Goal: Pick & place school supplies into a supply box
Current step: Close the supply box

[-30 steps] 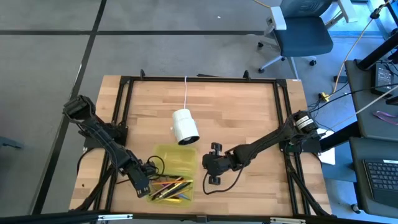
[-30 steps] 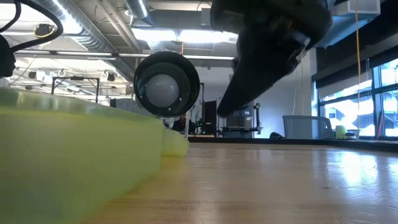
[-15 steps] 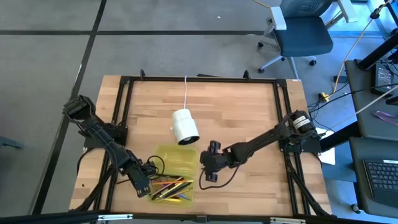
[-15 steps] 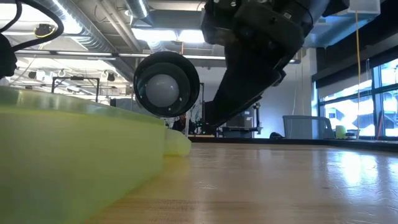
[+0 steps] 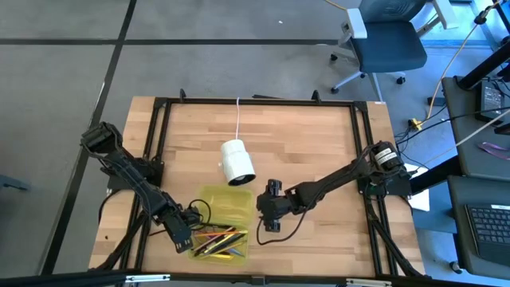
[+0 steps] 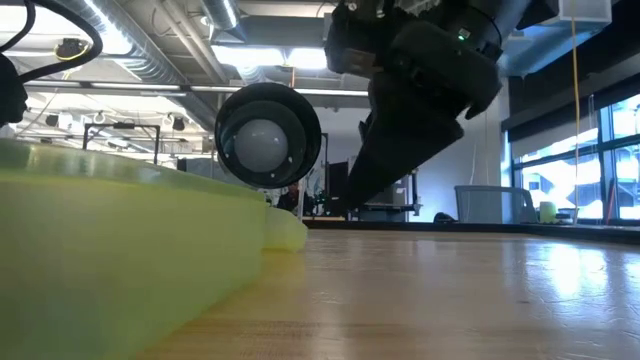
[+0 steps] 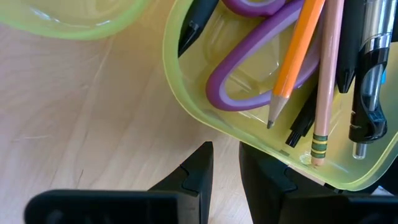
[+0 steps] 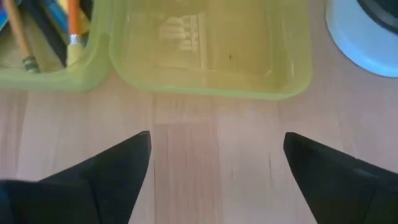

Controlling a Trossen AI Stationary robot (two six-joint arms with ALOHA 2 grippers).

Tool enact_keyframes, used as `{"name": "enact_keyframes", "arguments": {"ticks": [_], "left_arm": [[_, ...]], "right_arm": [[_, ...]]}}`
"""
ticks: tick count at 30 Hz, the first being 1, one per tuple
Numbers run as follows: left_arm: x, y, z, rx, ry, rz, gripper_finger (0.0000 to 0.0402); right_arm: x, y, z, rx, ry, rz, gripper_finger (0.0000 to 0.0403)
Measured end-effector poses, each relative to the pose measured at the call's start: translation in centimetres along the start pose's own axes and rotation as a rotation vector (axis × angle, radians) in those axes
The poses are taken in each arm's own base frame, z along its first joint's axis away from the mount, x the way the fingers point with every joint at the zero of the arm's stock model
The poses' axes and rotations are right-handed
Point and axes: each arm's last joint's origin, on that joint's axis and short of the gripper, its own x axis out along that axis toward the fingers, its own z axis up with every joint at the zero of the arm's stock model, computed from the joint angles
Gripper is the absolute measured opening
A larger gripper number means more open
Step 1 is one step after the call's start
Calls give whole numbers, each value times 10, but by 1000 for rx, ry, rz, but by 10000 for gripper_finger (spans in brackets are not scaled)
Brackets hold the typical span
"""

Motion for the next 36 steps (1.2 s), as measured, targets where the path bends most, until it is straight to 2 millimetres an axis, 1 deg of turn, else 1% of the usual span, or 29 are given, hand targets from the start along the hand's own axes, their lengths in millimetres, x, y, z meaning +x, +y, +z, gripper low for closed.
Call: {"name": "enact_keyframes", "arguments": {"ticks": [3, 10, 17, 19, 24, 28, 31, 36], "left_arm": [[0, 0, 0, 0, 0, 0, 72], [0, 0, 0, 0, 0, 0, 72], [0, 0, 0, 0, 1, 0, 72], [0, 0, 0, 0, 1, 0, 72], [0, 0, 0, 0, 3, -1, 72], [0, 0, 0, 4, 8, -2, 72], [0, 0, 0, 9, 9, -2, 72], [0, 0, 0, 15, 9, -2, 72]], "right_arm": [[8, 0, -2, 50, -1, -8, 369], [40, 3, -11, 93, -25, -30, 369], [54, 5, -16, 104, -47, -62, 369], [59, 2, -21, 106, -58, -63, 369], [66, -5, -43, 120, -163, -33, 369], [67, -9, -56, 62, -248, -5, 369], [68, -13, -59, 79, -271, 8, 369], [70, -20, -54, 124, -280, 27, 369]]}}
